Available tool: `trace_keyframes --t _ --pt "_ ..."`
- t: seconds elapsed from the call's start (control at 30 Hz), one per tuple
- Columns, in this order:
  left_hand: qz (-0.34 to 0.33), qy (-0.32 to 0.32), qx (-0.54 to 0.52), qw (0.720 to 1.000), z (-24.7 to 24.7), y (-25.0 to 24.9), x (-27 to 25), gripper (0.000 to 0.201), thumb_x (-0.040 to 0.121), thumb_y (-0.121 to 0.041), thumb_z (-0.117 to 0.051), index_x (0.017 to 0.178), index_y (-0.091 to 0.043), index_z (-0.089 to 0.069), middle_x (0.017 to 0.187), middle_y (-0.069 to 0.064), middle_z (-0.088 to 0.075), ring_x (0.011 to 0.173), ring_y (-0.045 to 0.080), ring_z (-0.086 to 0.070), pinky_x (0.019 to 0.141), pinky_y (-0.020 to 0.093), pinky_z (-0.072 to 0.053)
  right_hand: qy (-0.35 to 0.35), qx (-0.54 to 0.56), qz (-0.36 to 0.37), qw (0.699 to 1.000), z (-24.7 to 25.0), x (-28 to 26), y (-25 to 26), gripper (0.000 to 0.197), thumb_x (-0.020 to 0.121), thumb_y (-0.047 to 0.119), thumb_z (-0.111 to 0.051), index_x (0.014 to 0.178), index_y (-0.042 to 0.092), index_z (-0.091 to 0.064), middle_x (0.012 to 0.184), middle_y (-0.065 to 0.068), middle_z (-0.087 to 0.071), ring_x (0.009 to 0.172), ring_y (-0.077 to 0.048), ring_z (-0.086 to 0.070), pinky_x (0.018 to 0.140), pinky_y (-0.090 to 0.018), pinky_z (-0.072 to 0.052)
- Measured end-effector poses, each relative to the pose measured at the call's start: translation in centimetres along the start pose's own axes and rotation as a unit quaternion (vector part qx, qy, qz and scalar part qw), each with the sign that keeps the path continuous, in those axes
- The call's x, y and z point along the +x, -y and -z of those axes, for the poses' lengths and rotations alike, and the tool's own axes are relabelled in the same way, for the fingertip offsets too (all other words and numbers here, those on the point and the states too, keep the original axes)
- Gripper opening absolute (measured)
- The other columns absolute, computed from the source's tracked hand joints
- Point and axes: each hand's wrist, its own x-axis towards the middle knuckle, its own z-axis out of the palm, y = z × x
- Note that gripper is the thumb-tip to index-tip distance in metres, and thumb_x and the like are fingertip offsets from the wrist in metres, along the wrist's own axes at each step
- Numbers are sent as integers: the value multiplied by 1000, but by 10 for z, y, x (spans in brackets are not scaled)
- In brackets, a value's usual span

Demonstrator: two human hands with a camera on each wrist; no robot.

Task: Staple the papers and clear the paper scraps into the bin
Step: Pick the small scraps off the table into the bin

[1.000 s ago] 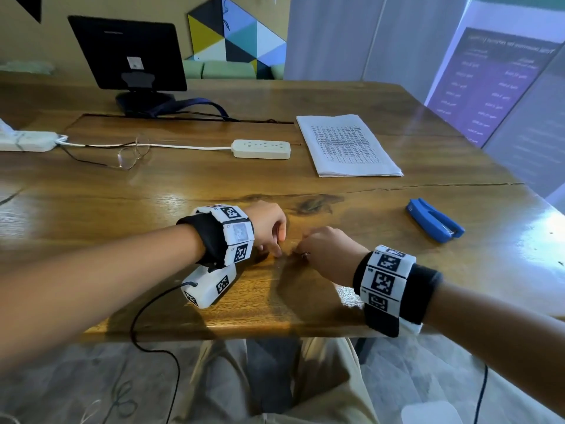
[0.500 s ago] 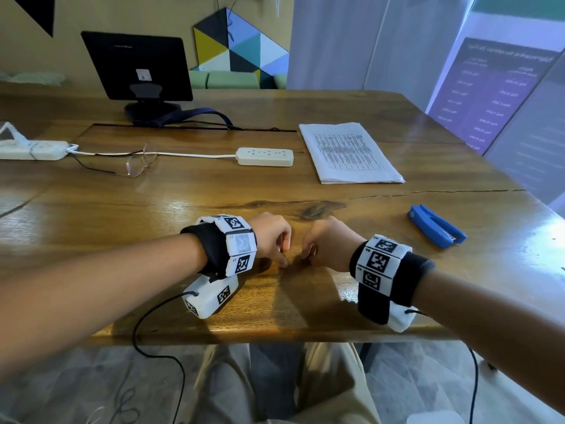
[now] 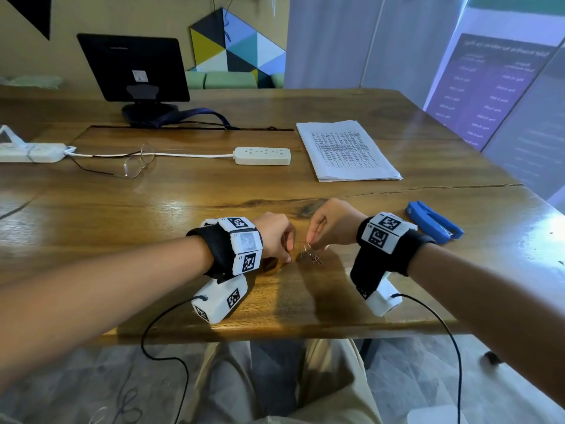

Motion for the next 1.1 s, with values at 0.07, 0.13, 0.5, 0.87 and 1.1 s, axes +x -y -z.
trace_keyframes --t 0.07,0.13,0.5,0.87,1.1 --pt "2 -9 -14 1000 -2 -4 3 18 79 -21 -73 94 -11 -70 75 -7 -59 76 10 -55 57 12 -37 -14 31 -1 999 5 0 -5 8 69 4 -78 75 3 -74 62 1 -70 58 -6 -66 69 -22 -58" --pt "-6 -11 -26 1000 -4 -11 6 16 80 -19 -71 95 -11 -70 74 -9 -59 72 7 -53 52 9 -35 -22 41 -1 999 9 0 -9 8 69 3 -78 75 2 -73 58 3 -69 54 -4 -65 67 -22 -58" --pt "11 -36 11 999 -6 -21 9 25 81 -24 -70 100 -13 -58 86 -5 -51 85 14 -46 63 23 -38 -31 44 -31 998 16 -4 -30 6 70 4 -77 74 3 -74 57 2 -69 51 -4 -64 70 -27 -58" --pt "-10 7 -79 997 -14 -30 22 49 70 -25 -82 113 -10 -65 95 -3 -62 88 14 -58 66 20 -42 -44 43 -44 997 21 -4 -34 5 71 4 -75 69 8 -72 65 -5 -70 56 -9 -65 73 -27 -58" --pt "-33 -13 -99 994 -8 -24 28 24 70 -16 -81 93 -12 -77 92 3 -75 69 5 -58 52 -3 -37 -35 46 -34 998 17 -4 -39 4 70 3 -76 70 6 -73 67 -6 -71 56 -8 -66 68 -25 -58"
